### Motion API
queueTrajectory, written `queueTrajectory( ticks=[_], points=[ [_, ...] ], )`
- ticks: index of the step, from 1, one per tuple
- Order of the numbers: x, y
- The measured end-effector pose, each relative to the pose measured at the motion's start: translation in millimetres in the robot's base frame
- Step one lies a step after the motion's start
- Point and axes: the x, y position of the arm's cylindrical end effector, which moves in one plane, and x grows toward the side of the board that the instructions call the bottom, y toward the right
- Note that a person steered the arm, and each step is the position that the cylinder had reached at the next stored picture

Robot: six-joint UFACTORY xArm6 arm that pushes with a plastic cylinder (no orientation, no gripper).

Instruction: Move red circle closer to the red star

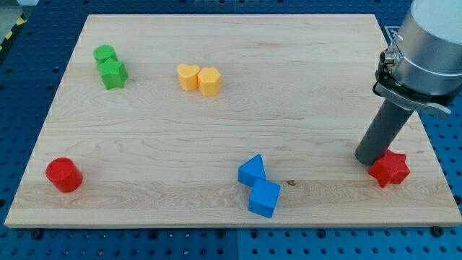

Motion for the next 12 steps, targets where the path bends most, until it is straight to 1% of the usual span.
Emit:
queueTrajectory(
  ticks=[2,4,5,6,7,9,10,11,12],
  points=[
    [17.3,21.3],
    [15.3,15.6],
    [4.9,-47.7],
    [-22.3,-107.9],
    [-38.9,-176.5],
    [-42.8,-370.0],
    [-44.3,-422.0],
    [-41.9,-427.2],
    [-29.2,-478.8]
  ],
)
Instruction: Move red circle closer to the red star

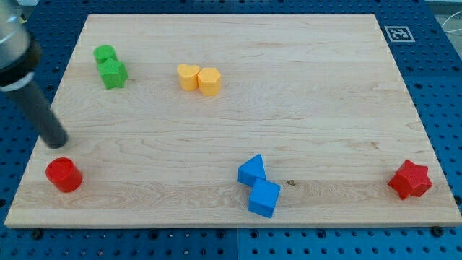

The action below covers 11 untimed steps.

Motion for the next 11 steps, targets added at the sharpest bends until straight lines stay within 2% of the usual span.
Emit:
queueTrajectory(
  ticks=[1,3,4,5,6,8,11],
  points=[
    [0.4,-17.5],
    [74.9,-17.0],
    [73.0,-1.3],
    [49.2,34.9],
    [46.8,49.7],
    [71.3,61.9],
    [45.3,143.0]
  ],
)
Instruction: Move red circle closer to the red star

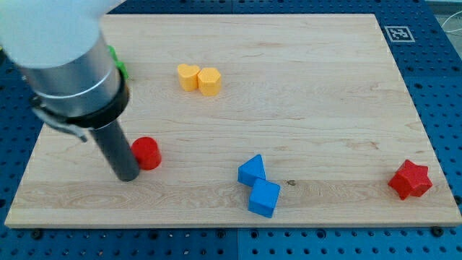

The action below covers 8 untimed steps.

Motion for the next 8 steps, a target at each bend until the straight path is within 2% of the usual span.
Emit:
queueTrajectory(
  ticks=[2,3,6,8],
  points=[
    [-53.7,1.3],
    [-60.0,14.4],
    [-50.3,96.2],
    [-25.6,153.2]
  ],
)
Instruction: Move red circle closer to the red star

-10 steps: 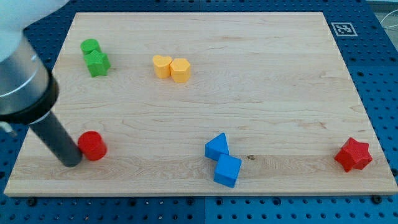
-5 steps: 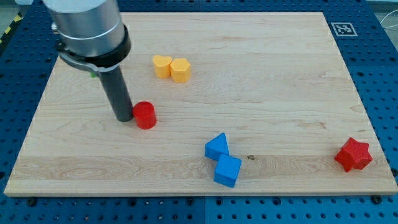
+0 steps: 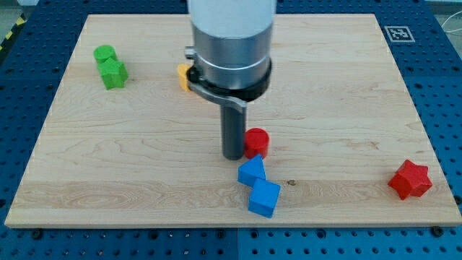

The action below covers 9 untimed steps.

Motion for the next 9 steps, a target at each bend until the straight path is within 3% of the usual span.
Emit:
queueTrajectory(
  ticks=[3,5,8,9],
  points=[
    [-17.4,92.4],
    [-69.5,136.9],
    [-98.7,213.6],
    [-80.3,227.4]
  ],
)
